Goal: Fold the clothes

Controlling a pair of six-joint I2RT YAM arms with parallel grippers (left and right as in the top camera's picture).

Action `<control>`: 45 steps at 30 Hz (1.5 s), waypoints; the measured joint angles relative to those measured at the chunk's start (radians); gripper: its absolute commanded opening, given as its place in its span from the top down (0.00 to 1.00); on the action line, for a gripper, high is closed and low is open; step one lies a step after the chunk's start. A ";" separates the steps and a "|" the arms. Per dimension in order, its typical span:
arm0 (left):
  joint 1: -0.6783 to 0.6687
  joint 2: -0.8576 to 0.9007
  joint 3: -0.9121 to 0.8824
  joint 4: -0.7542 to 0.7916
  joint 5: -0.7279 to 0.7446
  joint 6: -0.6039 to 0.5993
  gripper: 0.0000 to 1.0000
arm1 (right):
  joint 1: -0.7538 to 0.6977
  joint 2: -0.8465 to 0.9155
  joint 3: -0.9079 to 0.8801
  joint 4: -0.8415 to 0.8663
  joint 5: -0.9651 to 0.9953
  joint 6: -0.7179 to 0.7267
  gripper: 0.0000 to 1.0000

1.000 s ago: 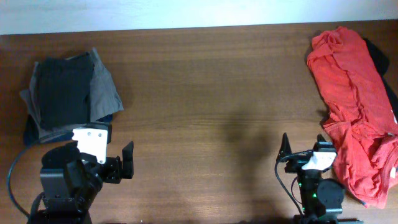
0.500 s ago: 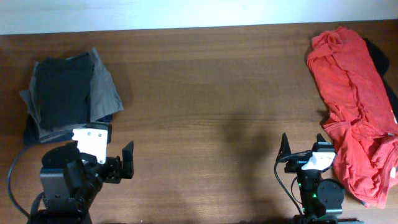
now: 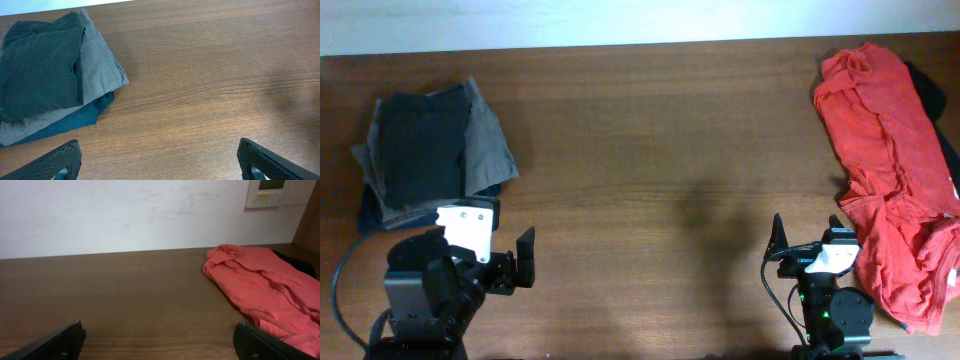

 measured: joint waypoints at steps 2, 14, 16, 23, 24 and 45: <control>0.000 0.000 0.000 0.000 0.000 0.000 0.01 | 0.000 0.000 0.000 0.000 0.000 0.000 0.02; 0.000 0.000 0.000 -0.003 0.000 0.003 0.01 | 0.000 0.000 0.000 0.000 0.000 0.000 0.01; 0.000 0.000 0.000 -0.003 0.000 0.003 0.01 | 0.000 0.000 0.000 0.000 0.000 0.000 0.01; 0.000 -0.130 -0.081 0.011 -0.018 0.011 0.01 | 0.000 -0.001 0.000 0.000 0.000 0.000 0.01; 0.000 -0.162 -0.119 0.030 -0.019 0.011 0.01 | 0.000 -0.001 -0.001 0.000 -0.001 0.000 0.01; 0.000 -0.661 -0.932 1.078 -0.026 0.000 0.01 | 0.003 -0.002 -0.002 0.002 -0.004 0.000 0.01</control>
